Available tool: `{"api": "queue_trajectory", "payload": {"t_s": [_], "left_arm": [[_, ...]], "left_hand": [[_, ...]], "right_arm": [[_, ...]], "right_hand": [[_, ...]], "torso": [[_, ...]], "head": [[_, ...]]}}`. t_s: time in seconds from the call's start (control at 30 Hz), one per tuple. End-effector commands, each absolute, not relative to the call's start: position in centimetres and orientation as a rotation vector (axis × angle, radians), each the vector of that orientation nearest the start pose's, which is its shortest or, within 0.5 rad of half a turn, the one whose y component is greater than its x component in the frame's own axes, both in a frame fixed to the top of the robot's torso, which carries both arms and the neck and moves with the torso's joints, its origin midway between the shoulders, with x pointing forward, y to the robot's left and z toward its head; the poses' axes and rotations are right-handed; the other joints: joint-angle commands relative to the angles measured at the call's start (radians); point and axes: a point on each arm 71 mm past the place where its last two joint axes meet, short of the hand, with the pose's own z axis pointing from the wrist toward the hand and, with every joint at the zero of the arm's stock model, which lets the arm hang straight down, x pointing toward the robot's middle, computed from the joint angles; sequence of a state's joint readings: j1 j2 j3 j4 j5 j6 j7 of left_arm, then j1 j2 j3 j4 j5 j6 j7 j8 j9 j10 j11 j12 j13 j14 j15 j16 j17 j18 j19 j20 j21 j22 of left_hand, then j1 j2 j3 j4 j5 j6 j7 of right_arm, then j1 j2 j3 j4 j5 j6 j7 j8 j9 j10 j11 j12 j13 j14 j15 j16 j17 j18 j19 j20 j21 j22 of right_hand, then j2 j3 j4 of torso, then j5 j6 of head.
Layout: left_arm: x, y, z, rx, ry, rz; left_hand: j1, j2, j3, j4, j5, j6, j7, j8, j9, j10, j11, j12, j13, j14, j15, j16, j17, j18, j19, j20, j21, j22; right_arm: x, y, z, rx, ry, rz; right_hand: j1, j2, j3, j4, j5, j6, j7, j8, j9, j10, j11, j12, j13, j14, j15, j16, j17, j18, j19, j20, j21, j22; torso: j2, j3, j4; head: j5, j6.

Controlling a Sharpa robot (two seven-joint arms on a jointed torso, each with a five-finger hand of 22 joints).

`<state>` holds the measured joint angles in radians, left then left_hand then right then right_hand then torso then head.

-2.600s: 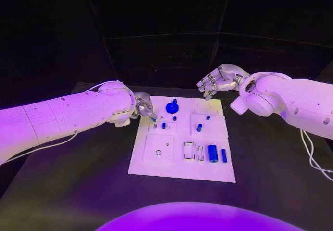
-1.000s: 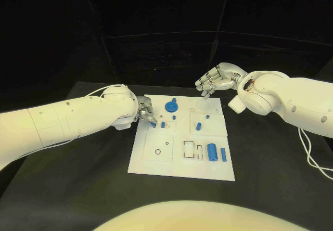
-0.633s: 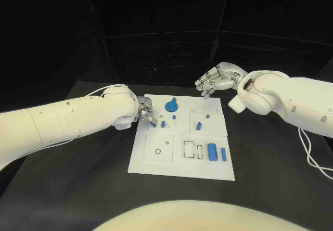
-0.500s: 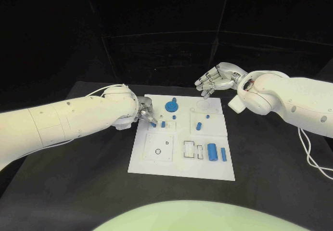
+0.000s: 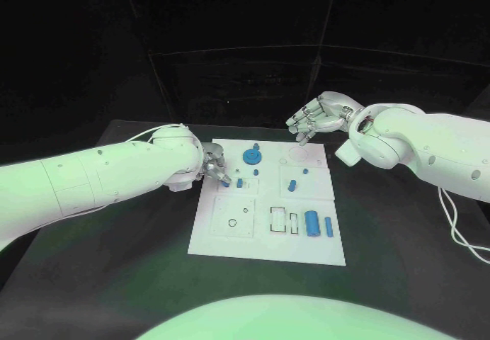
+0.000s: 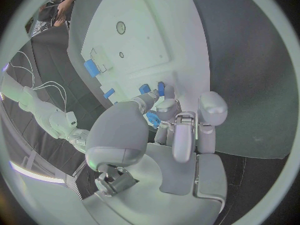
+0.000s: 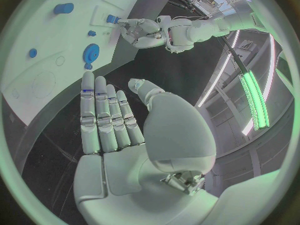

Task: Assemble the parts on the task board

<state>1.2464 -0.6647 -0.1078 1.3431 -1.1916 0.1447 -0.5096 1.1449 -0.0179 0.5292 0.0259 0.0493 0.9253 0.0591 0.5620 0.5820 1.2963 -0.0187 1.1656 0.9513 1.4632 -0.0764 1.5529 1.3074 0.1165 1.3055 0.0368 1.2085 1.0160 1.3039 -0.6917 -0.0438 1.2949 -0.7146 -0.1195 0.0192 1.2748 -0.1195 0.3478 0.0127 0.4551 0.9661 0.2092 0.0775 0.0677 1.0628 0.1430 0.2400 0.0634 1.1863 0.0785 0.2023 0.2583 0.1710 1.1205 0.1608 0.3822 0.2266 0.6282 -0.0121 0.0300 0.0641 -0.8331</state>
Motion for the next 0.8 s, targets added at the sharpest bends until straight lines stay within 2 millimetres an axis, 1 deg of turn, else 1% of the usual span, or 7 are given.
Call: {"api": "queue_trajectory", "payload": {"t_s": [0.03,0.47,0.5,0.53,0.6,0.67,0.8], "left_arm": [[50.57,18.25,-23.73,0.000,2.316,-0.274],[50.88,18.33,-23.85,-0.003,2.324,-0.264],[50.95,18.37,-23.88,-0.007,2.326,-0.262],[51.00,18.40,-23.90,-0.009,2.328,-0.260],[51.14,18.46,-23.95,-0.015,2.330,-0.258],[51.26,18.50,-24.01,-0.022,2.334,-0.255],[51.45,18.32,-24.10,-0.025,2.340,-0.252]], "left_hand": [[0.011,-0.006,0.138,-0.133,0.005,0.002,-0.003,0.006,0.003,0.007,-0.001,0.001,0.000,0.102,0.000,0.007,0.238,-0.003,0.008,-0.001,0.006,0.003],[0.006,-0.009,0.149,-0.131,0.005,0.003,-0.003,0.010,0.004,0.010,-0.001,0.001,-0.001,0.102,0.000,0.007,0.238,-0.002,0.007,-0.001,0.004,0.001],[0.003,-0.008,0.152,-0.128,0.005,0.003,-0.003,0.010,0.005,0.010,-0.001,0.000,-0.002,0.102,0.000,0.006,0.237,-0.002,0.006,-0.001,0.003,-0.001],[-0.004,-0.007,0.155,-0.123,0.005,0.003,-0.003,0.011,0.005,0.010,0.000,0.000,-0.003,0.102,0.000,0.006,0.236,-0.002,0.005,-0.001,0.002,-0.002],[-0.021,-0.006,0.156,-0.110,0.004,0.005,-0.005,0.014,0.005,0.011,0.000,-0.002,-0.006,0.102,0.001,0.006,0.236,-0.002,0.004,0.000,0.001,-0.002],[-0.041,-0.008,0.150,-0.095,0.003,0.011,-0.008,0.019,0.007,0.017,-0.002,0.007,0.006,0.102,0.000,0.007,0.237,-0.001,0.004,-0.001,0.000,-0.003],[-0.048,-0.008,0.148,-0.089,0.003,0.012,-0.009,0.020,0.008,0.018,-0.004,0.009,0.008,0.102,-0.001,0.006,0.236,-0.001,0.004,-0.001,0.001,-0.002]], "right_arm": [[54.00,-18.42,-15.66,0.405,1.836,1.094],[53.99,-18.29,-15.66,0.403,1.837,1.096],[53.97,-18.26,-15.66,0.402,1.837,1.097],[53.96,-18.24,-15.65,0.402,1.837,1.098],[53.91,-18.15,-15.64,0.400,1.838,1.100],[53.86,-18.06,-15.64,0.398,1.839,1.102],[53.83,-18.09,-15.64,0.399,1.840,1.101]], "right_hand": [[-0.001,0.007,0.001,0.004,0.004,-0.006,0.001,0.005,0.001,-0.007,-0.002,0.005,0.001,-0.008,-0.002,0.005,-0.001,0.007,0.003,0.003,-0.005,-0.001],[-0.001,0.007,0.001,0.004,0.004,-0.006,0.001,0.005,0.001,-0.007,-0.002,0.005,0.001,-0.008,-0.002,0.005,-0.001,0.007,0.003,0.003,-0.005,-0.001],[-0.001,0.007,0.001,0.004,0.004,-0.006,0.001,0.005,0.001,-0.007,-0.002,0.005,0.001,-0.008,-0.002,0.005,-0.001,0.007,0.003,0.003,-0.005,-0.001],[-0.001,0.007,0.001,0.004,0.004,-0.006,0.001,0.005,0.001,-0.007,-0.002,0.005,0.001,-0.008,-0.002,0.005,-0.001,0.007,0.003,0.003,-0.005,-0.001],[-0.001,0.007,0.001,0.004,0.004,-0.006,0.001,0.005,0.001,-0.007,-0.002,0.005,0.001,-0.008,-0.002,0.005,-0.001,0.007,0.003,0.003,-0.005,-0.001],[-0.001,0.007,0.001,0.004,0.004,-0.006,0.001,0.005,0.001,-0.007,-0.002,0.005,0.001,-0.008,-0.002,0.005,-0.001,0.007,0.003,0.003,-0.005,-0.001],[0.000,0.007,0.001,0.004,0.005,-0.006,0.001,0.006,0.001,-0.008,-0.002,0.006,0.001,-0.009,-0.002,0.007,-0.002,0.008,0.005,0.003,-0.007,-0.003]], "torso": [[0.000,0.0000,0.0002],[0.000,0.0007,0.0002],[0.001,0.0005,0.0004],[0.000,0.0009,0.0005],[0.000,0.0016,-0.0003],[0.001,0.0011,-0.0011],[0.000,0.0009,0.0002]], "head": [[0.001,0.000],[0.001,-0.002],[0.001,-0.003],[0.001,-0.002],[0.001,-0.003],[0.000,-0.004],[0.001,-0.007]]}}
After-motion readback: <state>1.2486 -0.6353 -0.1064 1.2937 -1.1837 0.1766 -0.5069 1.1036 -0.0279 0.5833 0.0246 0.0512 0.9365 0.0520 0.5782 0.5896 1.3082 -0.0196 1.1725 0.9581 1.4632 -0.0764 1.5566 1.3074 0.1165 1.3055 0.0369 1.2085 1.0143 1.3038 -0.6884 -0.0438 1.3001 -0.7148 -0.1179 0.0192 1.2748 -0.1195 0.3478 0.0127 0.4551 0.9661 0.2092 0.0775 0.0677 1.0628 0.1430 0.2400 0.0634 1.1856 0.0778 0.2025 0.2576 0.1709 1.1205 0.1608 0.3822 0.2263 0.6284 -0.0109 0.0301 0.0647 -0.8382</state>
